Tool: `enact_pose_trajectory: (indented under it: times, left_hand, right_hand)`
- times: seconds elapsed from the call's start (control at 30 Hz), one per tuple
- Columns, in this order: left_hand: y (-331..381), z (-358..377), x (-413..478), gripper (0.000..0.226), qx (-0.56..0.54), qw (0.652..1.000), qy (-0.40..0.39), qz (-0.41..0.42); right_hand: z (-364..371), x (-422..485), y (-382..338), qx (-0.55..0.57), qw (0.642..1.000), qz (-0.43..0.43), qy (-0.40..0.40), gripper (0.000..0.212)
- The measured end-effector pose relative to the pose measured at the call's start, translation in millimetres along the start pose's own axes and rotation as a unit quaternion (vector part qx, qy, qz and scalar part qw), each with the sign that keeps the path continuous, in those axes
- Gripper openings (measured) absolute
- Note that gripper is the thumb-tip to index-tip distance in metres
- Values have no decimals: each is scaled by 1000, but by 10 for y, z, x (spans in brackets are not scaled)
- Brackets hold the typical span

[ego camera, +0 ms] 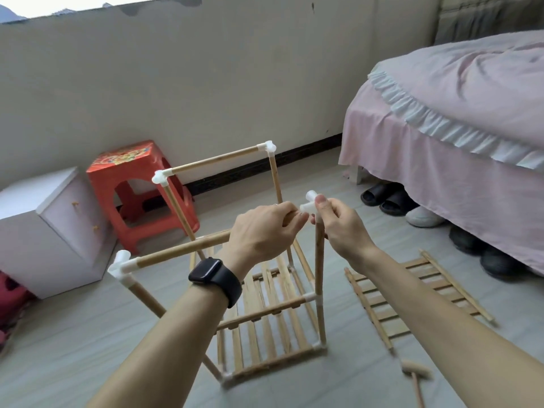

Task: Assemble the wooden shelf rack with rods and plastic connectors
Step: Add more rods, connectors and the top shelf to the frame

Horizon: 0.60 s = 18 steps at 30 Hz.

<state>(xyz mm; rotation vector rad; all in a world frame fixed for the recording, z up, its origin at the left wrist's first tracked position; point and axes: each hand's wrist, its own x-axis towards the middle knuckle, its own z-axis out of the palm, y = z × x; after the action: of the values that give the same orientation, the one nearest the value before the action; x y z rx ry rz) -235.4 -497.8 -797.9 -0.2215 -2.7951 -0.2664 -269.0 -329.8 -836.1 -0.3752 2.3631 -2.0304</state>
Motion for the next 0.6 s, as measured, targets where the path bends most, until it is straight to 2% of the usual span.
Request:
enact_pose_trajectory:
  times: [0.23, 0.4, 0.53, 0.6]
  left_hand:
    - [-47, -10, 2, 30, -17, 1000, 12, 22]
    - [-72, -33, -28, 37, -21, 1000, 9, 19]
    - [-59, 1, -42, 35, 4, 999, 38, 13]
    - [-68, 17, -44, 34, 11, 999, 43, 8]
  right_hand:
    - [-7, 6, -27, 28, 999, 4, -21, 46]
    - [-6, -2, -64, 1, 996, 6, -85, 51]
    - [19, -23, -104, 20, 995, 12, -100, 43]
    - [61, -20, -95, 29, 995, 8, -90, 51]
